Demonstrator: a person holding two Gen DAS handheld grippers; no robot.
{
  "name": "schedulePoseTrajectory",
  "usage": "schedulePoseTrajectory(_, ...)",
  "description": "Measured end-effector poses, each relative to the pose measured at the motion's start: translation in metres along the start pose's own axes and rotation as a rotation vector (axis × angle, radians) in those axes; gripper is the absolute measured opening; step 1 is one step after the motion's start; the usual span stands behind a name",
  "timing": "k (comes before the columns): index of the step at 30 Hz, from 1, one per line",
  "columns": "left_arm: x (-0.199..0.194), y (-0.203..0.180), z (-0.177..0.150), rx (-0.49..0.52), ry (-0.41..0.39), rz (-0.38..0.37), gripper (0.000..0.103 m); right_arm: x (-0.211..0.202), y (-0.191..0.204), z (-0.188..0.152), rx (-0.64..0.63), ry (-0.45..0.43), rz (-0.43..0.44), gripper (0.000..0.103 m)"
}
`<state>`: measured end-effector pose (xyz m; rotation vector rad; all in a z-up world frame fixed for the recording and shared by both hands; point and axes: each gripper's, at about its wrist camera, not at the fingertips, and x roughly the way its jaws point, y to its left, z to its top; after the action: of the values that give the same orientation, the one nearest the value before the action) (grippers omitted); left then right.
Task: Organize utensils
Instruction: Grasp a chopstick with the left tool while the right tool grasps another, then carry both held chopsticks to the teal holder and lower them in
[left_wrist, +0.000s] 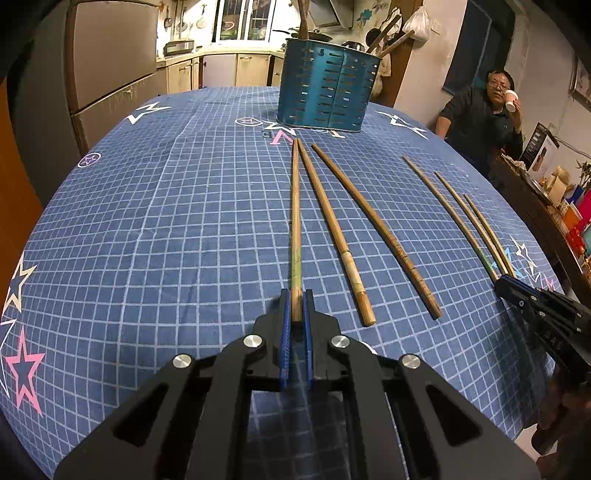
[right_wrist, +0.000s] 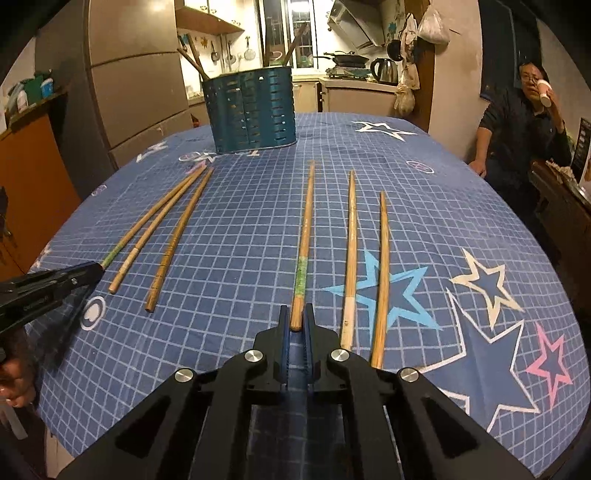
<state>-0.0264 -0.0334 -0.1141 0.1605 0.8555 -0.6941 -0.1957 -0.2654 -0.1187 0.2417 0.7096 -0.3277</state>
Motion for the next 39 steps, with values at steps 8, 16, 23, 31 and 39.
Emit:
schedulePoseTrajectory(8,-0.025,0.002,-0.008,-0.013,-0.025,-0.001,0.005,-0.05,0.002,0.006,-0.063,-0.172,-0.028,0.008)
schedulePoseTrajectory(16,-0.07,0.002,0.004,0.0,-0.136,0.059,0.005,-0.102,0.007,0.026,-0.167,-0.359,-0.051,0.008)
schedulePoseTrajectory(23,-0.111,0.002,0.022,0.003,-0.241,0.076,0.005,-0.128,-0.001,0.051,-0.17,-0.452,-0.009,0.008)
schedulePoseTrajectory(31,-0.15,0.0,0.048,0.009,-0.331,0.066,0.005,-0.139,-0.024,0.076,-0.082,-0.472,0.101,0.008)
schedulePoseTrajectory(39,-0.167,-0.009,0.067,0.04,-0.358,0.06,0.005,-0.149,-0.028,0.083,-0.064,-0.499,0.137,0.008)
